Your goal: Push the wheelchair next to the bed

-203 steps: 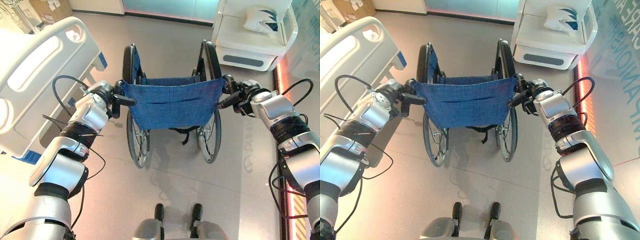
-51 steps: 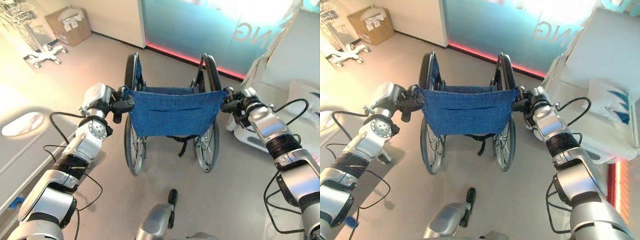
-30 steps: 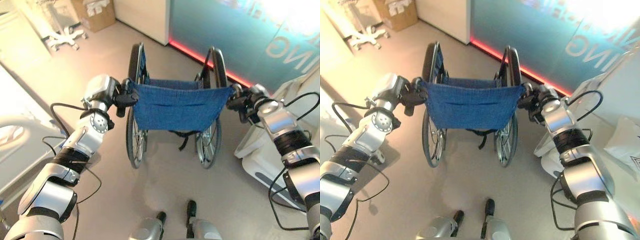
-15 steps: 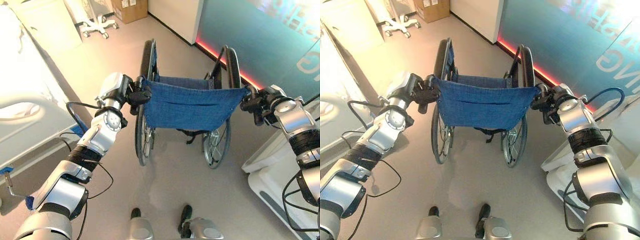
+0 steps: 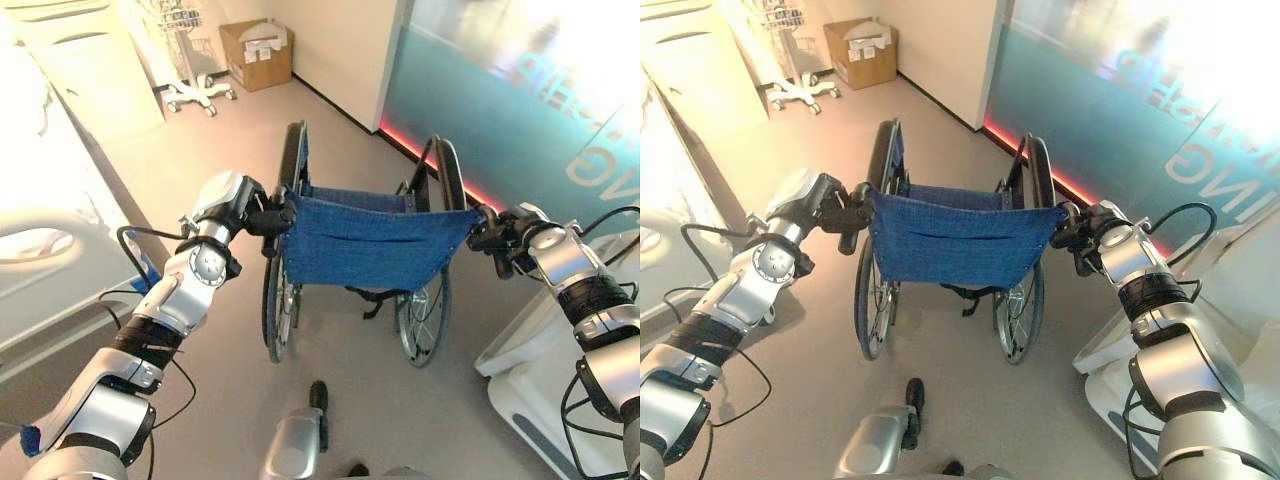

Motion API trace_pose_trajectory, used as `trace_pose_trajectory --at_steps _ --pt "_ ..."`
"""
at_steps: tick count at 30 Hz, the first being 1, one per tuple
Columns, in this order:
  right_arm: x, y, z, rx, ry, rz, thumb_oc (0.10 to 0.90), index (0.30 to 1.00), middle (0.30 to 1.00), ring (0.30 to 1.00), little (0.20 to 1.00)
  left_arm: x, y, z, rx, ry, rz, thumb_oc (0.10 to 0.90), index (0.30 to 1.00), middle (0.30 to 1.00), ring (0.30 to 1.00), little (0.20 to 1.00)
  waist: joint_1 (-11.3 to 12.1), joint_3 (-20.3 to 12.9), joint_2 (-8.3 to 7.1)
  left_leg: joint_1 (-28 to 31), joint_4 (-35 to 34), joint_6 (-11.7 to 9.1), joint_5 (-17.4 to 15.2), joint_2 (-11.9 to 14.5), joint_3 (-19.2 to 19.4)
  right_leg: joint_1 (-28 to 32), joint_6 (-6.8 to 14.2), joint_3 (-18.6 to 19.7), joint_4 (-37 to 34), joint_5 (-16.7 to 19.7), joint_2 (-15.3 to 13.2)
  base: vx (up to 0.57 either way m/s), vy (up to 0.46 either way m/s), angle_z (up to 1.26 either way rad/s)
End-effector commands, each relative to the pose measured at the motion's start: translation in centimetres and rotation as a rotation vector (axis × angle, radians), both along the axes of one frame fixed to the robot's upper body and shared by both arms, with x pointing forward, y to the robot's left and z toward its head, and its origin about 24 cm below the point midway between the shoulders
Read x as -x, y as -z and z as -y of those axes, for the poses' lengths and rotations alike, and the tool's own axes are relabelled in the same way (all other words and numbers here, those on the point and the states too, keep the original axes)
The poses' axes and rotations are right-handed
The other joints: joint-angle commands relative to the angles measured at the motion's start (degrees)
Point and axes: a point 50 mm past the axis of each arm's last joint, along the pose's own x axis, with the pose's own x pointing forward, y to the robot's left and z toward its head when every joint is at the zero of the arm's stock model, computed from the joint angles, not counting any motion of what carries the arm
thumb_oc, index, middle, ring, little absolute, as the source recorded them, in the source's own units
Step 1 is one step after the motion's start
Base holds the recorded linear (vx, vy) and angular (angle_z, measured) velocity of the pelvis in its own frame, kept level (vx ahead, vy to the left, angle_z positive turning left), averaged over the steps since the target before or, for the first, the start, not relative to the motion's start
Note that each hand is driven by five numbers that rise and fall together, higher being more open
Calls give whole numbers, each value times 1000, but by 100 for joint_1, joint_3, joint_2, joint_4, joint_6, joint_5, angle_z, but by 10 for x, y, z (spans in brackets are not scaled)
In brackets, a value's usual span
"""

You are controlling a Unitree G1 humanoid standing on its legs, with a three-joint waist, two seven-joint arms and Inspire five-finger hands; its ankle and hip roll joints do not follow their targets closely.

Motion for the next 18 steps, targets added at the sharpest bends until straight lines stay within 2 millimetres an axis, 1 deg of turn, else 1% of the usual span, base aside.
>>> trace_pose_trajectory --at_steps 1,2,3,4,5,7,8,9,10,11,13,14,15,16,17,18 --pt "-16 -31 -58 307 -377 173 400 300 300 300 300 19 61 6 -138 72 -246 400 300 300 300 300 468 264 -335 57 -580 162 -226 -301 -5 -66 484 816 1710 1285 -253 183 62 53" --pt "-14 -31 -55 309 -376 167 400 300 300 300 300 19 63 9 -141 83 -247 400 300 300 300 300 363 216 -306 107 -569 163 -268 -331 -155 -259 530 991 1848 1404 -359 163 45 62" --pt "-14 -31 -55 310 -376 166 400 300 300 300 300 19 64 9 -140 85 -246 400 300 300 300 300 345 211 -299 111 -560 162 -278 -336 -183 -292 531 1017 1853 1403 -375 236 8 71" --pt "-13 -30 -51 330 -367 160 400 300 300 300 300 18 66 13 -136 102 -248 400 300 300 300 300 254 195 -247 144 -479 138 -327 -375 -421 -460 501 1168 1694 1356 -472 204 -51 61" --pt "-13 -29 -48 344 -361 158 400 300 300 300 300 17 67 15 -138 111 -246 400 300 300 300 300 196 202 -201 185 -434 110 -361 -387 -591 -578 487 1236 1551 1340 -565 245 -108 61" --pt "-14 -31 -45 350 -350 160 400 300 300 300 300 14 62 17 -148 124 -239 400 300 300 300 300 70 261 -106 332 -385 26 -427 -337 -882 -971 485 1405 1183 1494 -795 179 -168 31" --pt "-15 -33 -43 352 -343 168 400 300 300 300 300 10 57 18 -155 128 -230 400 300 300 300 300 -24 376 -52 478 -346 -16 -504 -293 -1056 -1253 490 1508 1048 1559 -944 214 -264 4" --pt "-17 -35 -43 354 -336 179 400 300 300 300 300 6 52 18 -162 133 -219 400 300 300 300 300 -121 489 -69 596 -285 -28 -635 -300 -1234 -1543 523 1655 699 1831 -1131 252 -332 0" --pt "-18 -38 -44 351 -331 188 400 300 300 300 300 4 47 19 -165 135 -211 400 300 300 300 300 -194 584 -138 670 -195 -27 -774 -361 -1371 -1799 586 1777 405 2168 -1309 330 -395 9" --pt "-19 -41 -45 352 -326 192 400 300 300 300 300 2 44 19 -166 140 -204 400 300 300 300 300 -283 647 -208 755 -93 -43 -954 -408 -1523 -2055 683 1872 -50 2410 -1451 289 -316 18" --pt "-20 -47 -47 352 -323 194 400 300 300 300 300 2 42 18 -163 141 -199 400 300 300 300 300 -337 667 -252 820 -55 -86 -1067 -415 -1654 -2152 746 1927 -515 2481 -1457 296 -265 39" --pt "-20 -53 -48 358 -324 193 400 300 300 300 300 2 41 18 -161 141 -199 400 300 300 300 300 -360 659 -295 845 -25 -119 -1136 -427 -1762 -2172 771 1981 -798 2518 -1424 348 -298 69" --pt "-20 -58 -49 363 -317 191 400 300 300 300 300 2 42 20 -161 148 -199 400 300 300 300 300 -387 644 -316 856 11 -133 -1192 -435 -1843 -2182 784 2075 -922 2530 -1407 414 -368 125" --pt "-20 -65 -50 373 -305 179 400 300 300 300 300 4 44 25 -163 167 -201 400 300 300 300 300 -438 619 -345 825 125 -148 -1279 -448 -1985 -2194 780 2299 -950 2561 -1403 302 -279 140" --pt "-20 -66 -50 375 -302 178 400 300 300 300 300 4 44 25 -164 169 -201 400 300 300 300 300 -448 614 -350 811 154 -151 -1299 -451 -2012 -2197 779 2339 -942 2565 -1403 294 -343 126" --pt "-19 -72 -50 391 -303 177 400 300 300 300 300 4 43 27 -166 175 -195 400 300 300 300 300 -486 605 -392 742 265 -172 -1372 -454 -2114 -2218 770 2495 -837 2574 -1380 172 -287 70"
